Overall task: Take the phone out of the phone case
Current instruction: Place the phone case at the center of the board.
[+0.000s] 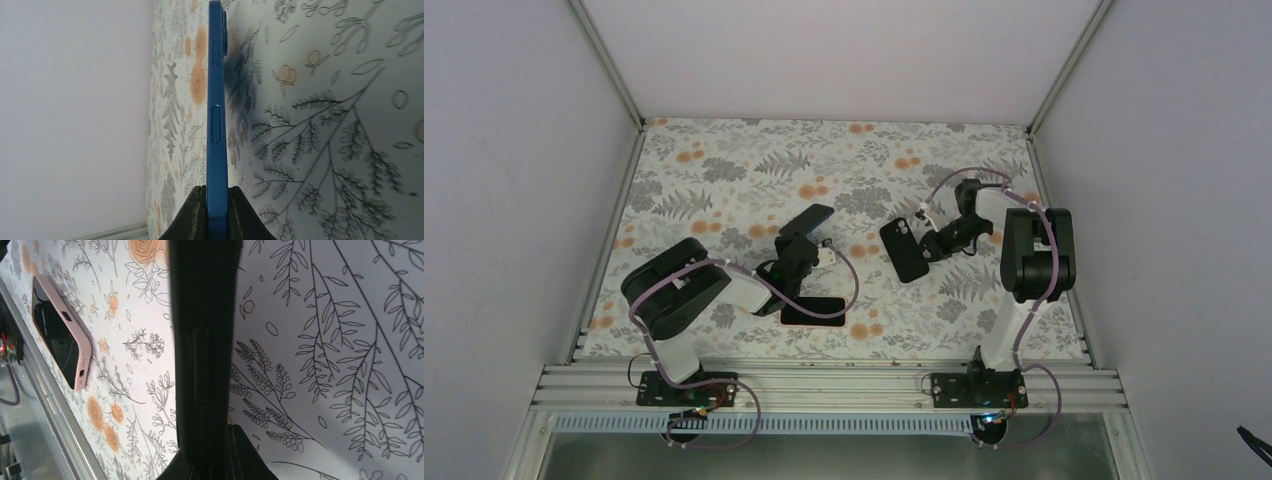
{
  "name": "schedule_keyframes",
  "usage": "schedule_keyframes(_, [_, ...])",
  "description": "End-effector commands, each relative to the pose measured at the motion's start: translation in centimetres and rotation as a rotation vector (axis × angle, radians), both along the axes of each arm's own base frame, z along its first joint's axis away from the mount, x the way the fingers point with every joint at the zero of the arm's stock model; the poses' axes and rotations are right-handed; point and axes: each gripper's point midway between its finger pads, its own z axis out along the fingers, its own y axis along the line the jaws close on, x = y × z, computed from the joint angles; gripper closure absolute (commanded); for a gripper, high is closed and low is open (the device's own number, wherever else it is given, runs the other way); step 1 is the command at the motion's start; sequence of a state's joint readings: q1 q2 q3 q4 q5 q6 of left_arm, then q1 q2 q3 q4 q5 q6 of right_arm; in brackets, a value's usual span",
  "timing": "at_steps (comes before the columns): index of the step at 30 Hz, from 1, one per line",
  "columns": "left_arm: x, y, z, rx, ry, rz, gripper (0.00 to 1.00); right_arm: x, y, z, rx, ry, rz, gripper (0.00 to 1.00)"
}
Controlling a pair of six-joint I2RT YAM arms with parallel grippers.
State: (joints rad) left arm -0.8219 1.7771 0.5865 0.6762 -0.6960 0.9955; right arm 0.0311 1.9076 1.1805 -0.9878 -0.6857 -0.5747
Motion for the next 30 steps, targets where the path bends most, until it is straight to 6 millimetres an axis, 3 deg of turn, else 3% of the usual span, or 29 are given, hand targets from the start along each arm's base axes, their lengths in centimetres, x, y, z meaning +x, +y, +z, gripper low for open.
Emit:
schedule_keyframes(1, [-0.6, -0.6, 1.2, -0.044, 0.015, -0.039, 0.98, -0.4, -0.9, -1.0, -0.047, -0.009, 0.033, 0.96])
schedule_keyframes(7, [-3.3, -1.3, -1.0, -0.022, 0.147, -0.141, 0.98, 0.5, -2.0, -1.9, -0.12, -0.036, 0.022, 0.88])
schedule_keyframes(15, [-6.1, -2.1, -3.7, 0.033, 0.299, -0.251, 0.97, 0.9, -2.3, -1.5, -0.129, -0.048, 0.038, 0.84])
schedule_keyframes(22, [-7.2, -2.6, -5.2, 0.07, 0.372, -0.278, 0.72, 0.8, -2.5, -0.7, -0.131, -0.057, 0.053, 0.75])
schedule_keyframes(28, [-7.6, -3.2, -6.0, 0.09, 0.398, -0.285, 0.69, 0.7, -2.6, -0.3, -0.122, -0.061, 0.059, 0.72])
schedule_keyframes(30, [-8.0, -3.5, -6.0, 0.092, 0.41, -0.297, 0.63, 0.8, -2.5, 0.1, -0.119, -0.07, 0.062, 0.69])
